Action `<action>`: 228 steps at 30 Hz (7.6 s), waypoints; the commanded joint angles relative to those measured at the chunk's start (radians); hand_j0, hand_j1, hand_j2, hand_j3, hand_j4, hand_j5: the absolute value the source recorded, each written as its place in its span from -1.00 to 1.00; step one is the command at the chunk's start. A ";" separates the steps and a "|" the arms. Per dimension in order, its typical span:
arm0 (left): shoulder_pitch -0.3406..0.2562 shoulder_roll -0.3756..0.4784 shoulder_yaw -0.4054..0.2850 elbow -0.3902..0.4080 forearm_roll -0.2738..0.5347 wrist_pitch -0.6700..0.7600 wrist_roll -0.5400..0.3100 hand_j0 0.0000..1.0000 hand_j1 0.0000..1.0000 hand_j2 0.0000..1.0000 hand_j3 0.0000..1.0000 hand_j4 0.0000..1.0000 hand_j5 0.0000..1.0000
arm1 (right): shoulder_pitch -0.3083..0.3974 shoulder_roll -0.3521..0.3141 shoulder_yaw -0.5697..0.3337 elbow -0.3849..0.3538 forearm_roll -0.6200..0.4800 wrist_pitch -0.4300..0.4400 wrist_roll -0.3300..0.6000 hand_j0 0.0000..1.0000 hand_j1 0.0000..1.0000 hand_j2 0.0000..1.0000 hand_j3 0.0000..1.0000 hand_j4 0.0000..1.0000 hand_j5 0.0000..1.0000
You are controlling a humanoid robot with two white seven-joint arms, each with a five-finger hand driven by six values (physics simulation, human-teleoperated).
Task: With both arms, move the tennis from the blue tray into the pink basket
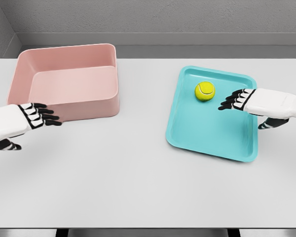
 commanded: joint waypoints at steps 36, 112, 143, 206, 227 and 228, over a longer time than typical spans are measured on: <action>0.000 0.019 -0.073 0.030 -0.052 0.001 -0.009 1.00 1.00 1.00 1.00 1.00 1.00 | -0.293 0.574 0.015 0.715 0.056 0.002 0.169 1.00 1.00 1.00 1.00 1.00 1.00; 0.000 0.004 -0.075 0.031 -0.049 0.001 -0.009 1.00 1.00 1.00 1.00 1.00 1.00 | -0.224 0.419 0.021 0.155 0.116 0.002 0.211 -0.31 -0.31 -0.31 -0.31 -0.31 -0.31; 0.000 0.004 -0.075 0.039 -0.052 0.001 -0.009 1.00 1.00 1.00 1.00 1.00 1.00 | -0.241 0.788 0.256 0.078 0.214 0.039 0.230 -0.43 -0.43 -0.43 -0.43 -0.43 -0.43; -0.006 -0.096 -0.081 0.056 -0.109 0.001 -0.023 1.00 1.00 1.00 1.00 1.00 1.00 | 0.090 0.478 -0.567 -0.187 -0.034 0.002 0.230 1.00 1.00 1.00 1.00 1.00 1.00; -0.152 -0.268 -0.176 0.039 -0.201 0.001 -0.046 1.00 1.00 1.00 1.00 1.00 1.00 | 0.542 0.584 -0.974 -0.164 -0.034 0.002 0.230 1.00 1.00 1.00 1.00 1.00 1.00; -0.161 -0.269 -0.185 0.040 -0.206 0.001 -0.046 1.00 1.00 1.00 1.00 1.00 1.00 | 0.543 0.584 -0.974 -0.164 -0.034 0.002 0.230 1.00 1.00 1.00 1.00 1.00 1.00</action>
